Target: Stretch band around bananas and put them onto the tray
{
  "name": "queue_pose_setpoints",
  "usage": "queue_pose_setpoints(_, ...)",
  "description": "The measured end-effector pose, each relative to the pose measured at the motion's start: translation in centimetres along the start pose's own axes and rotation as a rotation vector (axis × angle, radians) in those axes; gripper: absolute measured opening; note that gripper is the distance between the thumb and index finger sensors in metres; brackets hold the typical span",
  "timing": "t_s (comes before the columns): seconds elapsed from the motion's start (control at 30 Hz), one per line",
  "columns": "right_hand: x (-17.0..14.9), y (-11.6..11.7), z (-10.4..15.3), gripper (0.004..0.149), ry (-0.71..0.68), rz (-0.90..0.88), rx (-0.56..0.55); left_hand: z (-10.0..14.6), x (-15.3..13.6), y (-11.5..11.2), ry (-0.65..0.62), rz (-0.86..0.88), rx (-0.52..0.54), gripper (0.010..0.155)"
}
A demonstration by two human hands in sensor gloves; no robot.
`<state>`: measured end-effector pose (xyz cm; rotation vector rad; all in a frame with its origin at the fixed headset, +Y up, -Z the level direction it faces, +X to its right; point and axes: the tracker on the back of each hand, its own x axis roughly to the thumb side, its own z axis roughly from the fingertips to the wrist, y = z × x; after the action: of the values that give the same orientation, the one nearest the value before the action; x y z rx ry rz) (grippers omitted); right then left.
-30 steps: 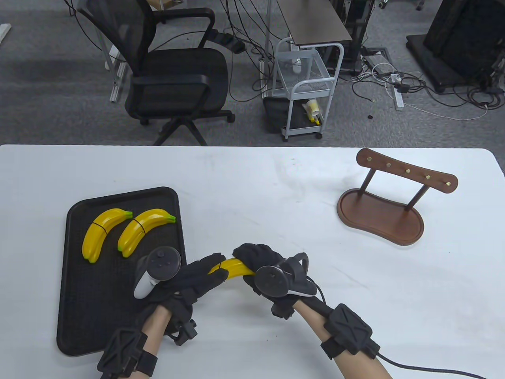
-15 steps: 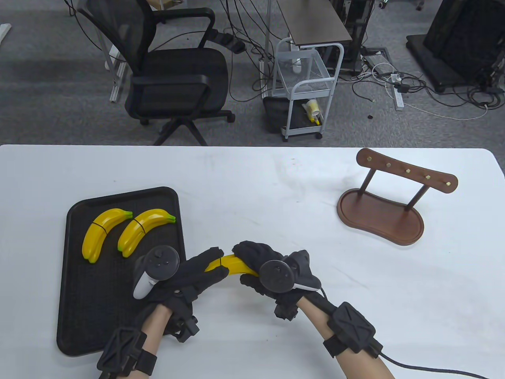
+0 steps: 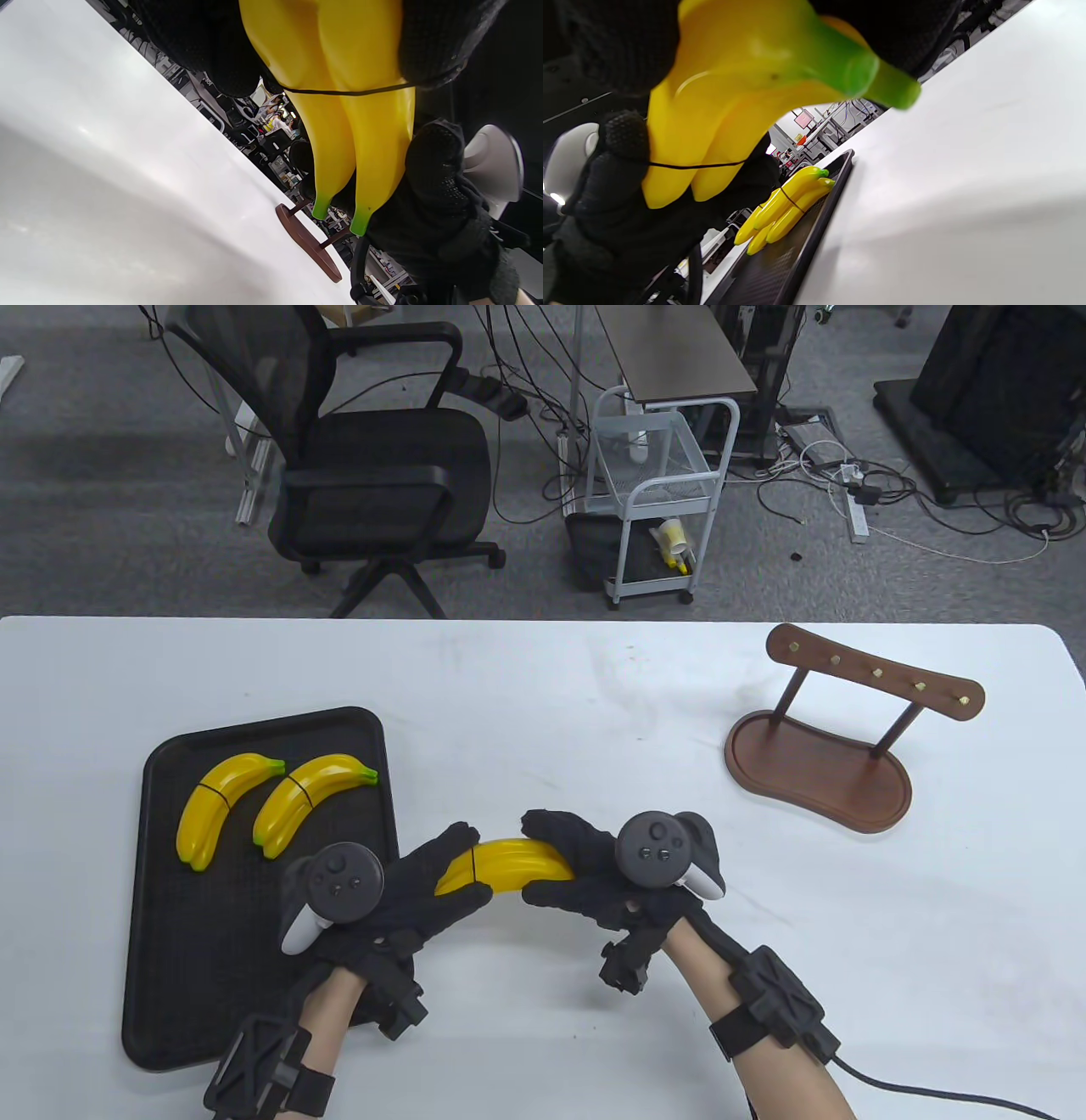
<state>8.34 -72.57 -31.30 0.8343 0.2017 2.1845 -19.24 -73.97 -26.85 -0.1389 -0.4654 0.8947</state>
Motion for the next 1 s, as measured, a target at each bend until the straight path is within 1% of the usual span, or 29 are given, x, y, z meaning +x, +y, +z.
queue_pose_setpoints(0.13, -0.1, 0.2, 0.0, 0.091, -0.012, -0.019, 0.024, 0.1, 0.4, -0.1, -0.024, -0.003, 0.007, 0.082)
queue_pose_setpoints(0.33, -0.1, 0.2, 0.1, 0.086, -0.017, -0.043, -0.035, 0.1, 0.5, -0.3, -0.023, -0.026, -0.006, 0.081)
queue_pose_setpoints(0.57, 0.6, 0.5, 0.1, 0.085, -0.046, 0.016, -0.082, 0.2, 1.3, -0.3, -0.029, -0.11, -0.007, 0.082)
queue_pose_setpoints(0.7, 0.8, 0.8, 0.1, 0.085, -0.051, 0.052, -0.07, 0.2, 1.5, -0.6, -0.027, -0.183, -0.016, 0.083)
queue_pose_setpoints(1.0, 0.8, 1.6, 0.0, 0.085, -0.047, 0.073, -0.036, 0.1, 1.4, -1.0, -0.021, -0.21, -0.032, 0.082)
